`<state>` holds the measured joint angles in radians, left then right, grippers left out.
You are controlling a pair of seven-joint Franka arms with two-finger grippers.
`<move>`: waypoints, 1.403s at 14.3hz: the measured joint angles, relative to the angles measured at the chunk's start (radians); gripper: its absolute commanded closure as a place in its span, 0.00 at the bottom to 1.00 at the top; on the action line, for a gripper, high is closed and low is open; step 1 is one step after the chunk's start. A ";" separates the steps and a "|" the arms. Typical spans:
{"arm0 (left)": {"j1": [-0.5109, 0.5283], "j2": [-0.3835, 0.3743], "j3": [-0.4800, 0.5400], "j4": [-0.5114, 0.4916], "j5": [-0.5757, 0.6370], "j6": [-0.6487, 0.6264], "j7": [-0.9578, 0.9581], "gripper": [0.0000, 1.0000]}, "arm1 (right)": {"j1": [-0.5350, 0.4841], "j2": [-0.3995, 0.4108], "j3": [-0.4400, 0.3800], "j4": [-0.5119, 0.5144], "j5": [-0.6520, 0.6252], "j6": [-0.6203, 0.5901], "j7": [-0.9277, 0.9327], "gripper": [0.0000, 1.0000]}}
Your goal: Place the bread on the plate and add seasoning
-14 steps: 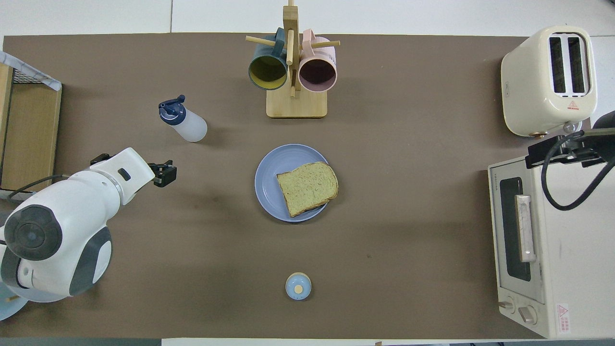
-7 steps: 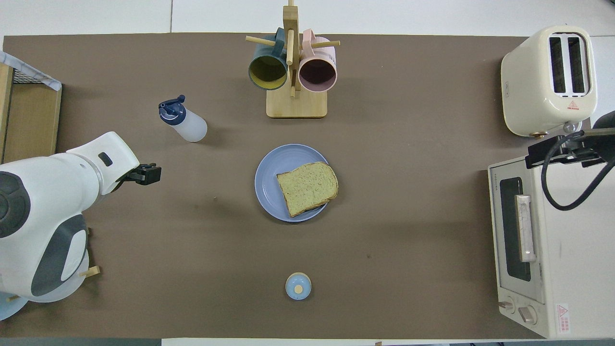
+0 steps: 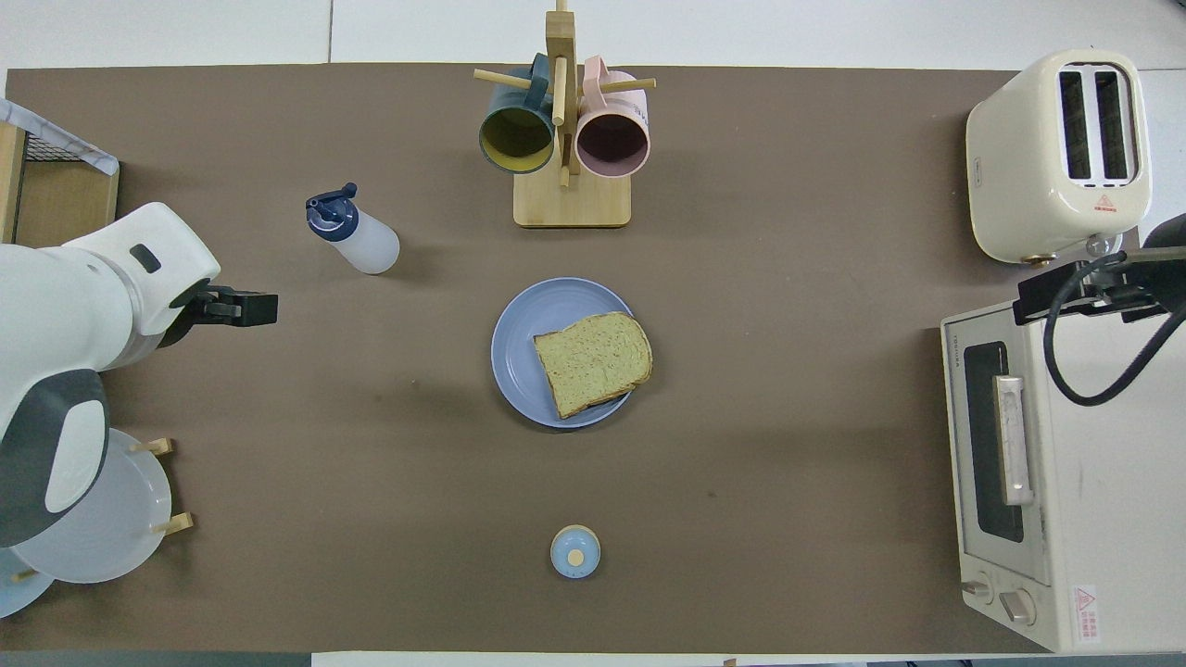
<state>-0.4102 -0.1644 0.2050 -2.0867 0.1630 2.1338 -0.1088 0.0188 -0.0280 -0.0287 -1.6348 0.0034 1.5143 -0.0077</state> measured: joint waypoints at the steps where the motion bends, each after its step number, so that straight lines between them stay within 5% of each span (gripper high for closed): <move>1: 0.001 0.012 0.003 0.034 -0.013 -0.039 0.000 0.00 | 0.000 0.000 0.000 0.000 0.000 0.000 0.000 0.00; 6: 0.066 0.092 -0.023 0.245 -0.070 -0.263 0.001 0.00 | 0.000 0.000 0.000 0.000 0.000 0.000 0.000 0.00; 10: 0.212 0.113 -0.142 0.318 -0.088 -0.392 0.011 0.00 | 0.000 0.000 0.000 0.000 0.000 0.000 0.000 0.00; 15: 0.288 0.112 -0.154 0.423 -0.130 -0.622 0.099 0.00 | 0.000 0.000 0.000 0.000 0.000 0.000 0.000 0.00; 20: 0.317 0.114 -0.190 0.443 -0.198 -0.657 0.118 0.00 | 0.000 0.000 0.000 0.000 0.000 0.000 0.000 0.00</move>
<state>-0.0928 -0.0502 0.0152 -1.6440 -0.0355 1.4770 0.0094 0.0188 -0.0280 -0.0287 -1.6348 0.0034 1.5143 -0.0077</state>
